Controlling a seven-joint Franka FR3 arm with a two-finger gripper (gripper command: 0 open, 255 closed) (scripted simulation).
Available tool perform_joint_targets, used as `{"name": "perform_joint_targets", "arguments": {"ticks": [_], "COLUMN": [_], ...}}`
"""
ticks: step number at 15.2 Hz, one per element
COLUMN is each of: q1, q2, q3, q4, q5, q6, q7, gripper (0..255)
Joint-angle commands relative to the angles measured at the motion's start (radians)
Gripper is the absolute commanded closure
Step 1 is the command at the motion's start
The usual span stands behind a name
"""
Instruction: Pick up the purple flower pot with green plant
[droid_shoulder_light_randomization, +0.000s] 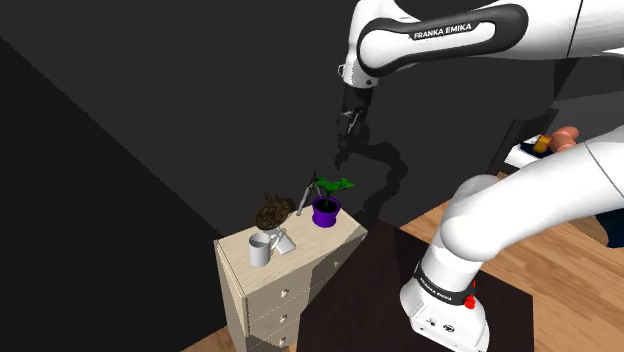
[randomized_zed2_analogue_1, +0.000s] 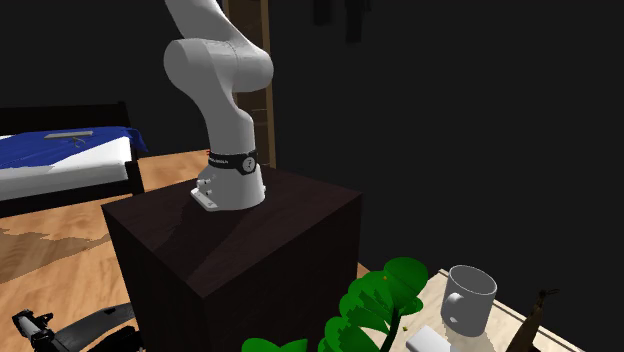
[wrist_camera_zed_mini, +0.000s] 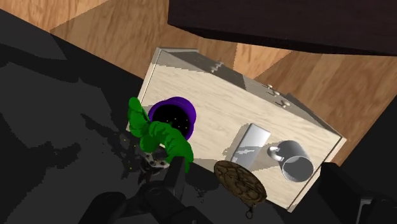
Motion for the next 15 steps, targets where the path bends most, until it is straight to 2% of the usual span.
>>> {"name": "perform_joint_targets", "arguments": {"ticks": [1,9,15], "q1": [-0.012,-0.049,-0.064], "q2": [0.044,0.272,0.487], "q3": [-0.035,-0.172,-0.263], "q4": [-0.010,-0.010,0.042], "q5": [-0.012,-0.028,0.016], "q6": [0.047,0.243,0.374], "q7": [-0.033,-0.168,-0.292], "gripper": [0,0,0]}}
